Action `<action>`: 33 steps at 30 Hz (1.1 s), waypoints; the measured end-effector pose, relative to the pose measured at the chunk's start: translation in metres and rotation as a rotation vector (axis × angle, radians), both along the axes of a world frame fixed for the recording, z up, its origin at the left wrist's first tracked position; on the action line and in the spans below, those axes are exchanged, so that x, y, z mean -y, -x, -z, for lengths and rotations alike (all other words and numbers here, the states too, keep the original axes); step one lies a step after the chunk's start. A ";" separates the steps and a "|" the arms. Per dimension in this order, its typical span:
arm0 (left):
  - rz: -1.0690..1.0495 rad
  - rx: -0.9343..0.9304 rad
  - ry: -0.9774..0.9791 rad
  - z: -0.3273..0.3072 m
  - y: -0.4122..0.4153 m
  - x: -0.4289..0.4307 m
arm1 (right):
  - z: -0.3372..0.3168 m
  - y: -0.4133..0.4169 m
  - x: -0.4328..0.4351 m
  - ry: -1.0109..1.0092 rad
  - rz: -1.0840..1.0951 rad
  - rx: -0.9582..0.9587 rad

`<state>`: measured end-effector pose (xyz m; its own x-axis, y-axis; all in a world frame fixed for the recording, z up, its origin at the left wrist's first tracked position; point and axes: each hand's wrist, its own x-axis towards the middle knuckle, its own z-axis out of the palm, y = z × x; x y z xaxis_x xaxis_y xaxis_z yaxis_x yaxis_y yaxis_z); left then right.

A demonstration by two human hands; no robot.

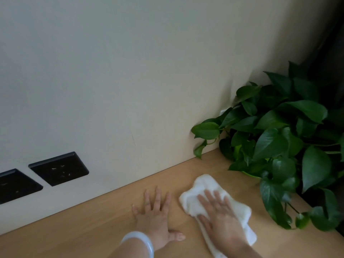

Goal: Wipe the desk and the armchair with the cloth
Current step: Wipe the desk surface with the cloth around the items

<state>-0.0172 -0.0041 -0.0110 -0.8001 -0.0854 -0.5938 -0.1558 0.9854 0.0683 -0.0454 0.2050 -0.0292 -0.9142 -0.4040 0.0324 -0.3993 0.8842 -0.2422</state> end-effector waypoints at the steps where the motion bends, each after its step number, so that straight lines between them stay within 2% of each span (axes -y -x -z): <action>1: 0.003 0.004 0.006 -0.001 0.000 0.000 | 0.001 0.007 -0.024 -0.004 0.066 0.033; 4: 0.002 0.010 0.007 0.002 0.001 -0.001 | 0.004 0.027 -0.085 0.158 0.398 0.357; 5: 0.001 0.011 0.009 0.003 0.001 -0.001 | 0.006 0.030 -0.088 0.195 0.482 0.342; 7: -0.006 0.006 0.015 0.007 0.001 -0.002 | 0.004 0.029 -0.070 0.073 0.544 0.249; 8: -0.007 0.000 0.017 0.008 0.001 -0.002 | 0.004 0.023 -0.054 -0.010 0.514 0.214; 12: -0.004 -0.003 0.032 0.007 0.000 -0.002 | 0.015 -0.024 0.011 -0.052 0.234 0.135; 14: -0.004 -0.009 0.032 0.006 0.000 -0.001 | 0.015 -0.032 0.009 -0.049 0.095 0.155; 16: 0.000 -0.008 0.038 0.006 0.000 0.000 | 0.012 -0.021 -0.022 -0.012 0.060 0.146; 17: 0.002 -0.006 0.040 0.006 0.001 0.001 | 0.008 -0.011 -0.042 0.015 0.124 0.173; 20: 0.006 -0.008 0.044 0.008 0.001 0.001 | -0.006 0.010 -0.097 0.167 0.534 0.296; 22: 0.007 -0.004 0.048 0.009 0.001 0.002 | -0.013 0.014 -0.093 0.099 0.611 0.313; 25: 0.001 -0.009 0.041 0.011 0.002 0.001 | -0.005 -0.005 -0.051 -0.095 0.459 0.270; 29: -0.008 -0.015 0.034 0.008 0.001 0.001 | 0.006 -0.059 -0.018 -0.003 0.104 0.224; 31: 0.004 -0.011 0.032 0.002 0.001 0.004 | 0.006 -0.063 -0.043 0.042 0.067 0.244; 33: 0.009 -0.011 0.007 -0.002 -0.002 0.003 | 0.003 -0.051 -0.087 0.083 0.180 0.243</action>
<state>-0.0151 -0.0075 -0.0092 -0.8073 -0.0823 -0.5843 -0.1466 0.9871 0.0636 0.0055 0.2921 -0.0321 -0.9557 -0.2401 -0.1703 -0.1597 0.9088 -0.3855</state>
